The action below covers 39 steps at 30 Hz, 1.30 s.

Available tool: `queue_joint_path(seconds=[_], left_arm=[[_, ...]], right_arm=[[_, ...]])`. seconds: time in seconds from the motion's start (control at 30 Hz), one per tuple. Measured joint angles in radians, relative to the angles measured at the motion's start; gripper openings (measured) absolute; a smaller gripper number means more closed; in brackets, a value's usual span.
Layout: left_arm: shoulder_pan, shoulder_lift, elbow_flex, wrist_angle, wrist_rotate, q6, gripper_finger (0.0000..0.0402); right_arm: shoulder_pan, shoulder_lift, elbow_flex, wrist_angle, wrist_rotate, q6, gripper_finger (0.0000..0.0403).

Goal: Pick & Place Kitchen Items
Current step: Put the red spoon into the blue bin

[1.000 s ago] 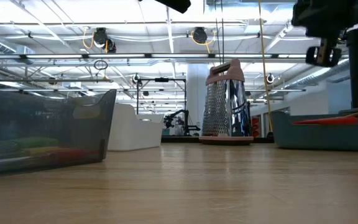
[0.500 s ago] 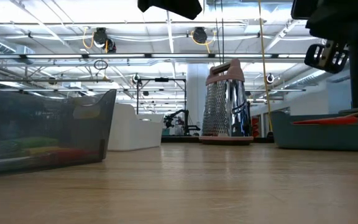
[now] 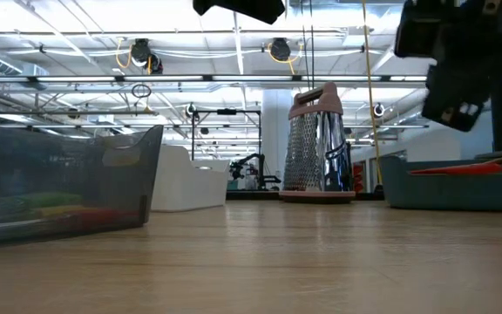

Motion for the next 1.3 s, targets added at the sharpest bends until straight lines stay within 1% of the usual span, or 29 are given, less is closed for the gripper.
queue_joint_path(seconds=[0.13,0.33,0.53,0.63,0.7,0.83,0.93,1.1,1.3], left_arm=[[-0.001,0.0,0.0,0.0,0.0,0.0,0.0097],[-0.014,0.0,0.0,-0.005,0.0,-0.002,0.0097],[-0.03,0.0,0.0,-0.006,0.0,0.005,0.0097],[-0.034,0.0,0.0,-0.007,0.0,0.004,0.0097],[-0.037,0.0,0.0,-0.007,0.0,0.004,0.0097],[-0.042,0.0,0.0,-0.007,0.0,0.005,0.0097],[-0.043,0.0,0.0,-0.004,0.0,0.007,0.0097],[-0.041,0.0,0.0,-0.001,-0.001,0.008,0.0097],[-0.041,0.001,0.0,-0.001,-0.001,0.008,0.0097]], right_arm=[[-0.005,0.038,0.0,0.095,0.003,-0.03,0.0],[-0.005,0.124,-0.001,0.067,0.001,0.059,0.0],[-0.007,0.147,-0.004,0.072,0.004,0.095,0.0],[-0.015,0.144,-0.041,0.112,0.003,0.121,0.0],[-0.023,0.136,-0.086,0.147,0.003,0.144,0.0],[-0.051,0.114,-0.179,0.295,-0.003,0.175,0.0],[-0.077,0.096,-0.233,0.385,-0.038,0.172,0.0],[-0.125,0.031,-0.297,0.383,-0.102,0.169,0.0],[-0.171,-0.095,-0.358,0.372,-0.109,0.14,0.0]])
